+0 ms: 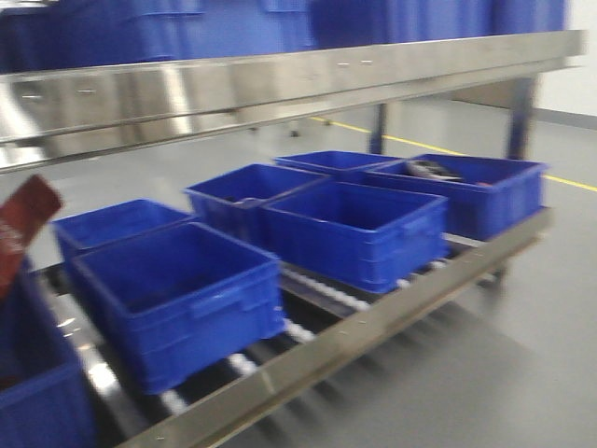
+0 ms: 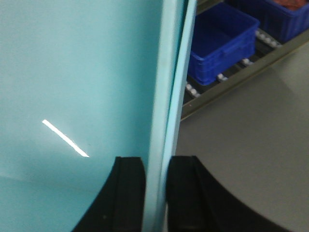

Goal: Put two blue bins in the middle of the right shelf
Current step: 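Drive toward the steel shelf with blue bins holding the teal bin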

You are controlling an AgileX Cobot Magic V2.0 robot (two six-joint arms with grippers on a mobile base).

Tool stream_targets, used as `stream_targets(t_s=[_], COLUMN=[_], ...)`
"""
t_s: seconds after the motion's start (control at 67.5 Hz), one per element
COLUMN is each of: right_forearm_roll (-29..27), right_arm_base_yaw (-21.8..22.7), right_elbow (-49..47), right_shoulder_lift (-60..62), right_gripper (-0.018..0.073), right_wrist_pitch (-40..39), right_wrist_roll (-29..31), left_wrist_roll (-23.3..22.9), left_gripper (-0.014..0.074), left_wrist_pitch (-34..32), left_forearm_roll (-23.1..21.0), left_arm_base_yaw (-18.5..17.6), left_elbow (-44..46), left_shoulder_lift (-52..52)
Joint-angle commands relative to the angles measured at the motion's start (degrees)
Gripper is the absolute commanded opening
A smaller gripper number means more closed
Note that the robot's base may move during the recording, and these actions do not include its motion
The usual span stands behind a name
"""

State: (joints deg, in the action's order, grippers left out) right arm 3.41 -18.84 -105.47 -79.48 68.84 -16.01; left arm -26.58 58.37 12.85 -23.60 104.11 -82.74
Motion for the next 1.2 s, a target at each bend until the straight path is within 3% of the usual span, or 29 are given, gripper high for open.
stream_targets(t_s=[0.0, 1.186], right_forearm_roll=[-2.5, -2.5], right_arm_base_yaw=[-0.2, -0.2], right_elbow=[-0.9, -0.9], right_shoulder_lift=[1.2, 1.2], right_gripper=[-0.0167, -0.0167], right_wrist_pitch=[-4.1, -4.1], right_wrist_roll=[0.5, 0.5], left_wrist_roll=[-0.4, -0.4], left_gripper=[-0.0111, -0.0111], left_wrist_pitch=[-5.5, -5.5], left_forearm_roll=[1.1, 1.1], left_arm_base_yaw=[0.0, 0.0], left_elbow=[0.9, 0.9], left_shoulder_lift=[0.7, 0.7])
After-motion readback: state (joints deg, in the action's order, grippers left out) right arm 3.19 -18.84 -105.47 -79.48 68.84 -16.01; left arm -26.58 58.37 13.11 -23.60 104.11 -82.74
